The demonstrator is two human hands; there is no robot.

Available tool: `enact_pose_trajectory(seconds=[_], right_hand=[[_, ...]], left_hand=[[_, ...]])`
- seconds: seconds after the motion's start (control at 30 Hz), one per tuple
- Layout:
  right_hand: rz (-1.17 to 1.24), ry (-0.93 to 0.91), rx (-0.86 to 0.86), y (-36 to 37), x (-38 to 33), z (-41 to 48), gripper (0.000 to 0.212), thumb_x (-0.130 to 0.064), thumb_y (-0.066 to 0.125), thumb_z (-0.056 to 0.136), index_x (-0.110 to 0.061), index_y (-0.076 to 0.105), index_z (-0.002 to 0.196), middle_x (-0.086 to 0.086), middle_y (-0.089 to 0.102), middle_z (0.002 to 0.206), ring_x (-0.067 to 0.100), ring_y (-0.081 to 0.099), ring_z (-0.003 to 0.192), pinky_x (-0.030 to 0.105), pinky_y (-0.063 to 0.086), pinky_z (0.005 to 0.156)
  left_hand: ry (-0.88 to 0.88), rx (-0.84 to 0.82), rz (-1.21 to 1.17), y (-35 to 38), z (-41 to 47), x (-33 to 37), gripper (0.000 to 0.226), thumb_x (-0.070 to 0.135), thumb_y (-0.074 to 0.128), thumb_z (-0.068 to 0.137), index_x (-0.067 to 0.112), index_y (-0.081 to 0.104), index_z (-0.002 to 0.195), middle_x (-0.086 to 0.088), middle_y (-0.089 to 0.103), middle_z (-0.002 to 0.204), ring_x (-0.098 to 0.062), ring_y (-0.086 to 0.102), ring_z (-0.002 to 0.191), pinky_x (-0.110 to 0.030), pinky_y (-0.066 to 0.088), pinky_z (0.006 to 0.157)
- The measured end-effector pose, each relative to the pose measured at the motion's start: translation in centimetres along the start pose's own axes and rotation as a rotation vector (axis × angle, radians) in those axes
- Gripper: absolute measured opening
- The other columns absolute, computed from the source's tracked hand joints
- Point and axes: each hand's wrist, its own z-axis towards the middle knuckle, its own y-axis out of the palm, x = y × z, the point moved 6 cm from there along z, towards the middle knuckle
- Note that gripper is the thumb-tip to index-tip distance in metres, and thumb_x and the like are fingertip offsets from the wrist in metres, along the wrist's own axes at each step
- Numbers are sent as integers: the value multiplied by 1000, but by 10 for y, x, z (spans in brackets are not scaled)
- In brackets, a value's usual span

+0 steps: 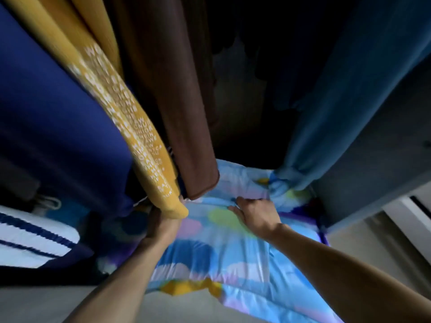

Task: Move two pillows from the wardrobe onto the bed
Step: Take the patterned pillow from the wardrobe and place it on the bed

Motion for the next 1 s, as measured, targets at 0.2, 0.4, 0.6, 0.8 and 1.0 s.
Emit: enact_pose_trajectory(seconds=[0.2, 0.4, 0.6, 0.8, 1.0], right_hand=[[11, -19, -59, -75, -21, -52, 31, -37, 81, 70, -15, 59, 67, 2, 64, 49, 25, 60, 38, 23, 35, 29], [114, 11, -117, -129, -43, -99, 28, -35, 59, 91, -11, 54, 77, 10, 69, 67, 35, 65, 56, 37, 45, 41], [59, 53, -52, -192, -82, -142, 29, -33, 62, 89, -10, 51, 75, 9, 65, 61, 35, 62, 50, 33, 38, 38], [8, 71, 18, -274, -136, -172, 30, -29, 68, 86, -10, 51, 71, 8, 63, 54, 34, 57, 41, 31, 36, 34], [4, 147, -102, -343, -145, -214, 28, -31, 54, 94, -7, 54, 81, 16, 67, 71, 39, 62, 58, 35, 33, 47]], left_hand=[[372, 224, 297, -87, -91, 60, 30, -14, 81, 42, 3, 68, 63, -21, 63, 49, -34, 61, 42, -28, 49, 39], [533, 293, 350, -120, -158, 65, 18, 8, 48, 77, 6, 65, 75, -15, 61, 56, -32, 63, 55, -32, 53, 52], [610, 337, 304, -152, -221, 57, 28, 15, 38, 82, 6, 64, 79, -16, 64, 65, -33, 64, 64, -34, 54, 55], [595, 311, 211, -203, -272, 46, 16, -11, 64, 72, 3, 58, 73, -20, 62, 72, -38, 63, 70, -42, 53, 61], [661, 303, 230, -236, -327, 77, 26, -14, 72, 60, 6, 59, 70, -15, 63, 67, -34, 61, 53, -33, 45, 41]])
